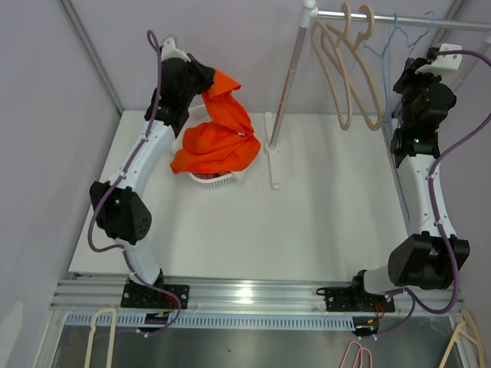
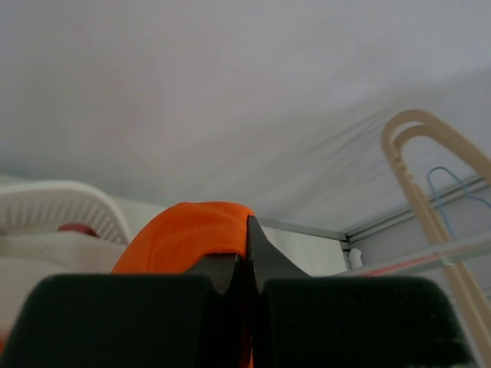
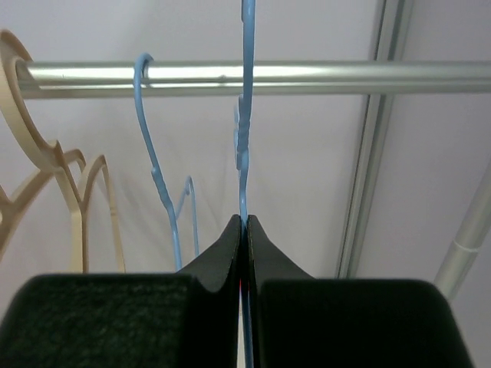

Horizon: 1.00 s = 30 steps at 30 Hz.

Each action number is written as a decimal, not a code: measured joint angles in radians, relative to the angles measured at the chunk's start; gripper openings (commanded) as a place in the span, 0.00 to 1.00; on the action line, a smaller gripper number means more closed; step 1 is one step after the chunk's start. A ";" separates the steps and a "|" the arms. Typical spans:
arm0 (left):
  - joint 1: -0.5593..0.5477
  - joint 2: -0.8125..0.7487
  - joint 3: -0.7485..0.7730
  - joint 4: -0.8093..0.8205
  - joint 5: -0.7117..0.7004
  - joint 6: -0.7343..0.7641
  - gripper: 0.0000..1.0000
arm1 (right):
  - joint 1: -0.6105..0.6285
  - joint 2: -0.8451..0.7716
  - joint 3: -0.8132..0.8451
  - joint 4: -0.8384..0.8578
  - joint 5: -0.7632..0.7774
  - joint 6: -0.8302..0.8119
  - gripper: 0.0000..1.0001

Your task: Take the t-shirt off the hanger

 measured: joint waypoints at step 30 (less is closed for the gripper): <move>0.079 0.027 -0.470 0.085 0.105 -0.190 0.99 | -0.001 0.196 0.197 -0.083 -0.032 0.026 0.14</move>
